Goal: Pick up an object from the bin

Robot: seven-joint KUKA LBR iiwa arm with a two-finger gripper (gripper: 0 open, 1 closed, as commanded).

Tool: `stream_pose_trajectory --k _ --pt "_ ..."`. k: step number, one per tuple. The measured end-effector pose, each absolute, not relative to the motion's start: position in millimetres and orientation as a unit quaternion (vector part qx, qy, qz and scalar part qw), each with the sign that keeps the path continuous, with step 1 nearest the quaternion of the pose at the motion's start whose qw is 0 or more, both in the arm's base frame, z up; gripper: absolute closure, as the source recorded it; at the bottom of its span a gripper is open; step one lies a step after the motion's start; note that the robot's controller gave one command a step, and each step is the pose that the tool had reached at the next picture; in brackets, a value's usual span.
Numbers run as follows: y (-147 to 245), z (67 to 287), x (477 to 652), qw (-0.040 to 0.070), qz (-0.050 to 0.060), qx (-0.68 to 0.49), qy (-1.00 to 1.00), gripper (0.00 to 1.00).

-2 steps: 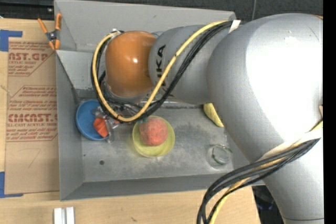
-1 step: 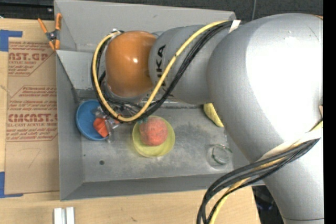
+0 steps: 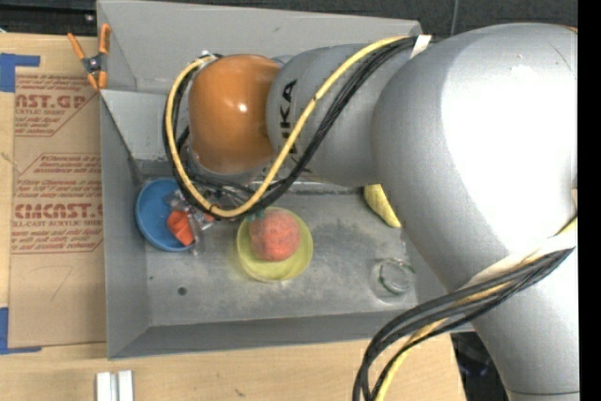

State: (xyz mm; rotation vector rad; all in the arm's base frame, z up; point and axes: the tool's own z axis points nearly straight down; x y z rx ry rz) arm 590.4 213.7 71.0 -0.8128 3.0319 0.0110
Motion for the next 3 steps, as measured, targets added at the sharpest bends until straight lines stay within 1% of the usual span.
stream_pose_trajectory --k 3 --pt "214.2 90.2 590.4 0.002 0.004 -0.259 0.966 1.0"
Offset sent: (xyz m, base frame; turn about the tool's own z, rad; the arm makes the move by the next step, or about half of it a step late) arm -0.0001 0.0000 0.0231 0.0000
